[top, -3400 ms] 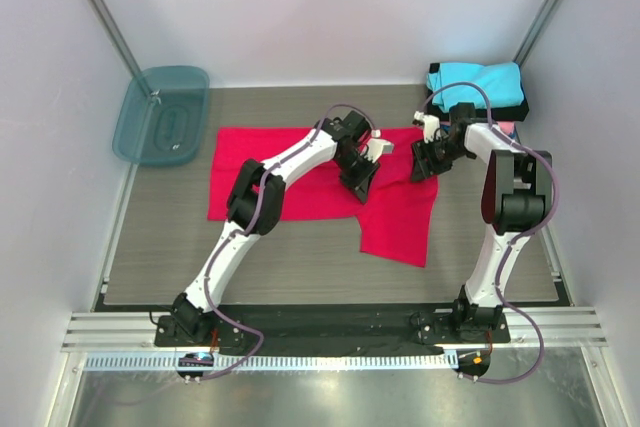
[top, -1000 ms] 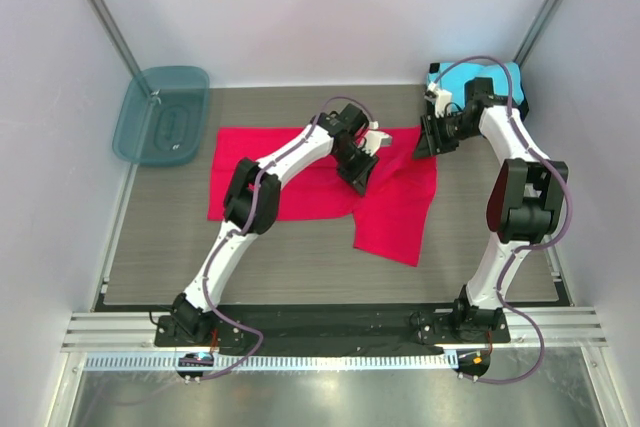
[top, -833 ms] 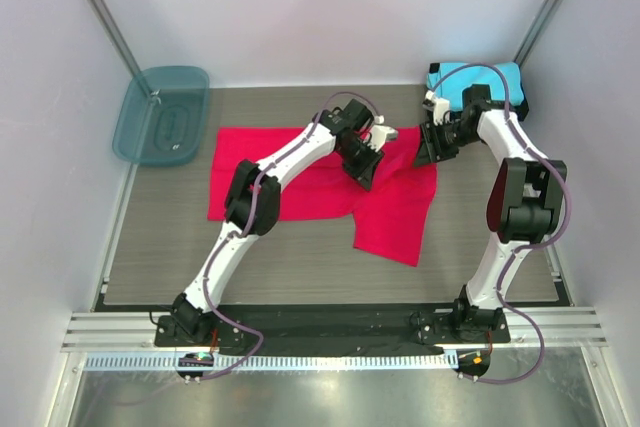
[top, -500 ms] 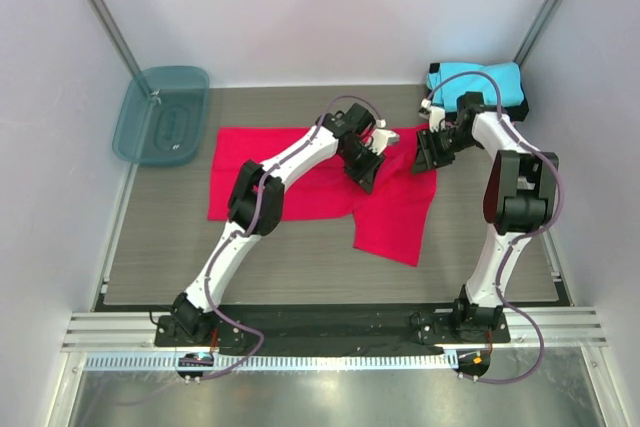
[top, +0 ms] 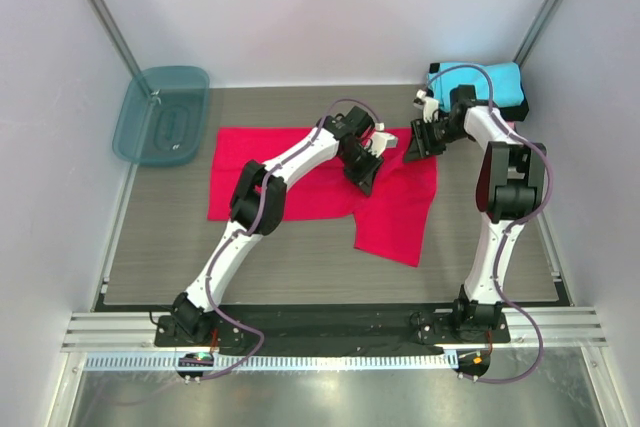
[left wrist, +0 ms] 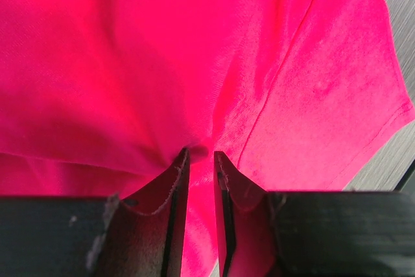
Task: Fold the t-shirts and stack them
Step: Fold the tshirt
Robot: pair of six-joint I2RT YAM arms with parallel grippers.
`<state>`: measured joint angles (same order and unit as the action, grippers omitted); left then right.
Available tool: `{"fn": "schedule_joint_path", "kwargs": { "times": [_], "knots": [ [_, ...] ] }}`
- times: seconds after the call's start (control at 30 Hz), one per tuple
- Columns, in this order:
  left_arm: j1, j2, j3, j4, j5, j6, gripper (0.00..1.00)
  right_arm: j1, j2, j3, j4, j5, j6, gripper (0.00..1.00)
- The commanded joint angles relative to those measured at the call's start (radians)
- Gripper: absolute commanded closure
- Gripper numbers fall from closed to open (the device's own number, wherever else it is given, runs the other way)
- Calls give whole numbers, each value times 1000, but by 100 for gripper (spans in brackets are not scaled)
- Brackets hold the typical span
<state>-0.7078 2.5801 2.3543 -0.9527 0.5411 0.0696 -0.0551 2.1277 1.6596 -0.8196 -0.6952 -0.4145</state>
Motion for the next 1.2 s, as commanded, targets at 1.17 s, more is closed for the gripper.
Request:
{"fn": "schedule_joint_path", "kwargs": {
  "times": [1.17],
  "knots": [
    [87, -315, -141, 19, -159, 10, 66, 67, -38, 175, 229, -29, 206, 57]
  ]
}}
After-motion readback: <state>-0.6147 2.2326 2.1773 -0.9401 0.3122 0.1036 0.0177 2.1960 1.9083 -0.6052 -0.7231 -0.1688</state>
